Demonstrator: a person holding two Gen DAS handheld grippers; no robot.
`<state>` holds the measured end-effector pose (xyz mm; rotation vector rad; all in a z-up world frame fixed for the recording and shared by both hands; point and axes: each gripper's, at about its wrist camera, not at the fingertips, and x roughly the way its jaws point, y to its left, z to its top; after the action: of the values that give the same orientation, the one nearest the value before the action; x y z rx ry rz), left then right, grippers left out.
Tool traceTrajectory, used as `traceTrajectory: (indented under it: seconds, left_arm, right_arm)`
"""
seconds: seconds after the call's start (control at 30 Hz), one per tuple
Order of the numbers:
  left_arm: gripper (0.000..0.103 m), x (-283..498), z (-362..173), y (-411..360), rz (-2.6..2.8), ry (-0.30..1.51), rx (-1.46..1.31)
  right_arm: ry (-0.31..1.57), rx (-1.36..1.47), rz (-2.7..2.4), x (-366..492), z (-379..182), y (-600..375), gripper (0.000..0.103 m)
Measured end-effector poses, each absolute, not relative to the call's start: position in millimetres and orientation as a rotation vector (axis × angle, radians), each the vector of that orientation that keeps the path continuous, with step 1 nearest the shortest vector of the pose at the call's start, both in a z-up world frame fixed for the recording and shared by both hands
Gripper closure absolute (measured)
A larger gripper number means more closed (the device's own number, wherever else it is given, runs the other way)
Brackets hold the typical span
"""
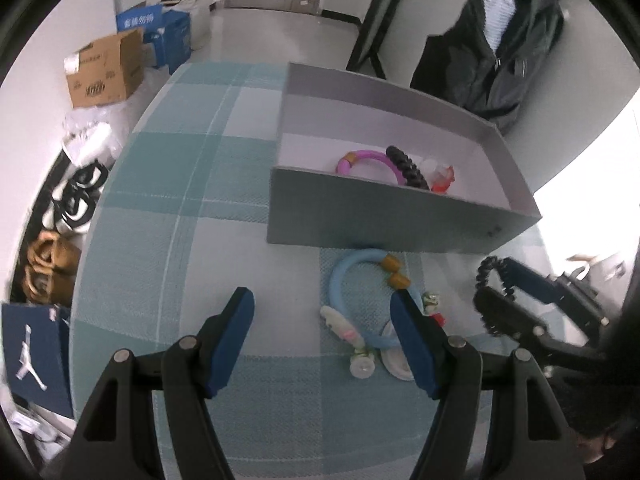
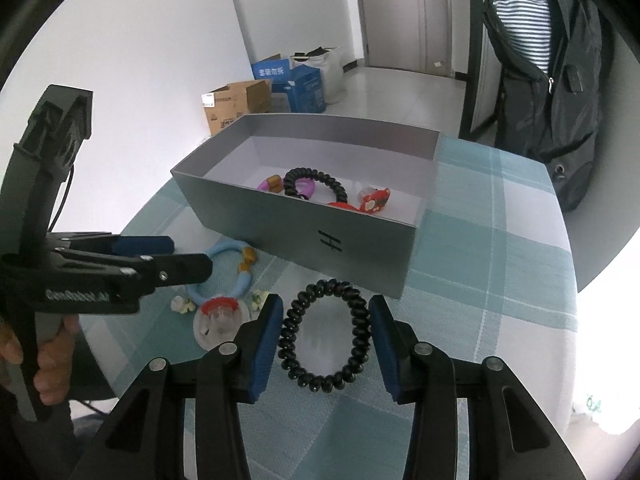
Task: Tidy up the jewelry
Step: 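Grasp the blue ring toy with the left gripper while the right gripper holds the bracelet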
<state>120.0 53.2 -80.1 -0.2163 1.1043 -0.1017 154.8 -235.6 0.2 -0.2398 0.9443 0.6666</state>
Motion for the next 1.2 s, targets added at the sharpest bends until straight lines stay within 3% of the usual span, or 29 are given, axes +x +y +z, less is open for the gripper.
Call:
traceTrajectory:
  seconds: [0.27,0.43,0.47,0.5,0.6,0.67,1.1,1.2]
  left_arm:
    - [0.039,126,-80,55,-0.104,1.129,-0.182]
    - [0.057,126,-80,50,-0.073,1.158,-0.104]
    - [0.065,127,-81,49,-0.07,1.16,-0.08]
    - [0.079,127,-81,48,-0.062,1.16,-0.052]
    - [0.084,127,-81,48,-0.06,1.166,-0.023]
    - [0.095,129,-81,50,-0.068,1.17,-0.02]
    - [0.096,128,-76,53,-0.107,1.158,-0.073]
    - [0.1,124,-71,56,-0.132,1.138,-0.103]
  right_arm:
    - [0.947,-0.21,0.664,159,1,-246,0.06]
    - [0.959,-0.206,0.662,162,-2,-251,0.06]
    - [0.966,-0.204,0.663,163,-3,-251,0.06]
    - [0.971,-0.201,0.666,164,-3,-251,0.06]
    - [0.968,-0.198,0.676,164,-2,-249,0.06]
    - [0.97,-0.19,0.682,166,-2,-248,0.06]
    - [0.962,-0.16,0.732,172,3,-243,0.06]
    - [0.958,-0.13,0.759,170,6,-241,0.06]
